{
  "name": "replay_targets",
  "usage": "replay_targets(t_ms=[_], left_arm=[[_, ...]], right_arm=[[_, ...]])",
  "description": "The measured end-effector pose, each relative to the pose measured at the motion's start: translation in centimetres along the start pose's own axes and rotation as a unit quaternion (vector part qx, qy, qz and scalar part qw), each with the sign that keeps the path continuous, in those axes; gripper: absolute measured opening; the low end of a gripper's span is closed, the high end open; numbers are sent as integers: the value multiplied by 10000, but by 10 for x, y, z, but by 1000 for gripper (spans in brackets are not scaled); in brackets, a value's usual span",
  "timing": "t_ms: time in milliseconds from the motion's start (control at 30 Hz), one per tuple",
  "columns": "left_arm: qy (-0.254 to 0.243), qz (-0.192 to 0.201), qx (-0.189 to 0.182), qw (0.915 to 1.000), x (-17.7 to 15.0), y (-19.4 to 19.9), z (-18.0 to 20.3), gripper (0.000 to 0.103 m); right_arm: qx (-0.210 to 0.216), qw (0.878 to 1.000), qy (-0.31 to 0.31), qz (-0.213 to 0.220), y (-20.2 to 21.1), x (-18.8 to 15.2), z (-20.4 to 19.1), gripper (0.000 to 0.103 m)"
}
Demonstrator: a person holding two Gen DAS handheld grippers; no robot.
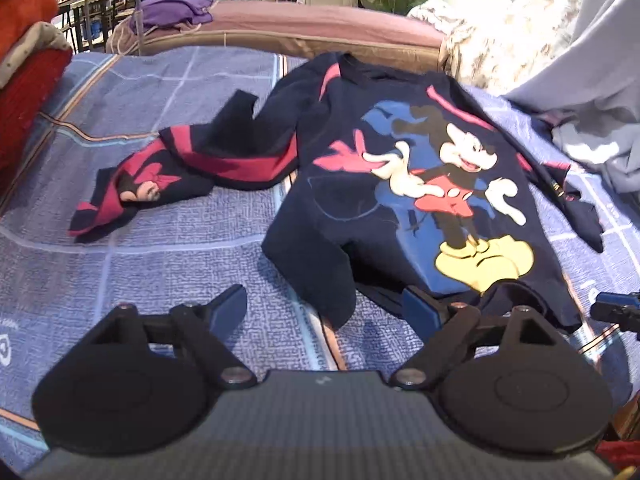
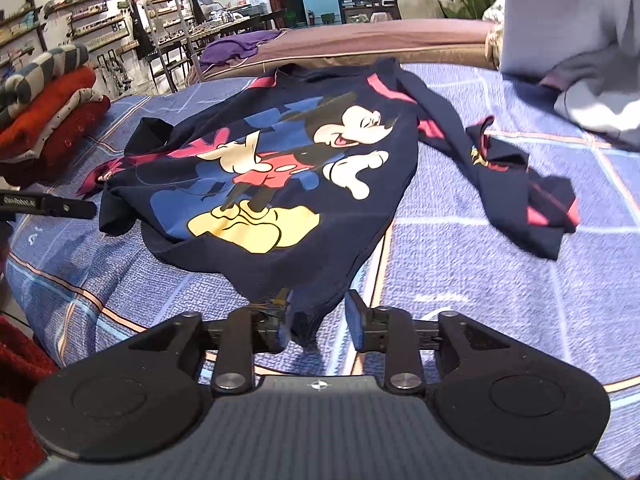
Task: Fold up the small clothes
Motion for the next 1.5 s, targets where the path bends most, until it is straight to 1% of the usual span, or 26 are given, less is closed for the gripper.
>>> replay_targets(t_ms=[33, 100, 167, 233, 300, 367, 400, 433, 500, 567, 600, 633, 667, 767, 800, 933, 967, 1033, 1067, 1133, 1167, 1233, 1267, 1400, 1467, 1500], left_arm=[[24, 0, 56, 10000, 0, -6, 0, 83], [124, 26, 76, 9999, 2, -17, 0, 73], [189, 10, 60, 9998, 4, -25, -1, 40], [229, -6, 98, 9997, 5, -31, -2, 28], [261, -14, 58, 9996, 5, -34, -3, 21], [310, -2, 34, 9995, 5, -33, -4, 15], [339, -4, 22, 9994, 5, -32, -5, 14], [386, -1, 7, 9993, 5, -31, -7, 13], [507, -7, -39, 9987, 5, -31, -10, 11], [599, 10, -60, 9982, 5, -30, -12, 10], [616, 15, -66, 9981, 6, -30, -12, 9], [604, 20, -78, 9981, 7, -30, -11, 9], [586, 40, -103, 9982, 8, -27, -10, 8], [567, 136, -251, 9980, 15, -13, -9, 8], [572, 198, -323, 9976, 18, -5, -9, 8], [531, 340, -592, 9962, 26, 26, -10, 7], [570, 322, -653, 9957, 27, 30, -10, 5], [510, 261, -773, 9954, 26, 38, -7, 5], [445, 208, -757, 9959, 24, 40, -6, 5], [312, 59, -701, 9970, 18, 40, -3, 5], [281, -35, -689, 9972, 13, 39, -2, 5], [272, -223, -628, 9974, 1, 35, -3, 5], [263, -306, -595, 9974, -5, 34, -4, 5], [442, -632, -422, 9961, -32, 30, -20, 5], [514, -668, -301, 9960, -38, 32, -28, 5], [489, -660, -294, 9962, -38, 34, -28, 5]], right_arm=[[29, 9998, -185, -35, -2, -1, 3, 61], [108, 9980, -617, -104, -3, -2, 11, 61], [227, 9953, -920, -181, -5, -4, 17, 62], [376, 9915, -1213, -281, -9, -7, 21, 64], [612, 9859, -1511, -387, -15, -10, 20, 64], [830, 9793, -1773, -522, -24, -13, 18, 70], [813, 9768, -1897, -579, -29, -15, 17, 75], [779, 9744, -2028, -584, -34, -16, 17, 75], [851, 9686, -2274, -527, -38, -14, 16, 75], [909, 9662, -2345, -561, -42, -11, 13, 71], [901, 9665, -2339, -559, -43, -9, 12, 50], [929, 9656, -2362, -571, -43, -8, 12, 14], [1020, 9614, -2489, -586, -43, -7, 15, 11], [1288, 9408, -3106, -431, -25, 0, 41, 10], [1299, 9393, -3160, -312, -14, 4, 51, 10], [1114, 9517, -2857, 141, 35, 23, 84, 9], [1070, 9542, -2789, 184, 44, 25, 90, 9], [963, 9575, -2712, 210, 58, 28, 100, 9], [946, 9588, -2670, 232, 62, 29, 103, 9], [837, 9641, -2515, 152, 60, 27, 102, 9], [706, 9672, -2440, 82, 58, 24, 103, 9], [352, 9749, -2191, -186, 39, 16, 97, 9], [256, 9771, -2097, -264, 34, 11, 96, 9], [178, 9793, -1936, -565, 21, -8, 90, 9], [161, 9792, -1908, -665, 16, -14, 88, 10], [39, 9799, -1868, -693, 15, -16, 89, 13]])
Point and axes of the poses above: each gripper's, at about its wrist camera, not at the fingertips, and y roughly against the way its jaws point, z to its right, x to its top, the point moved 6 cm from there along -y, roughly the way its jaws point, and after that the axes turned 10 degrees about -x, right-handed, at the moved point
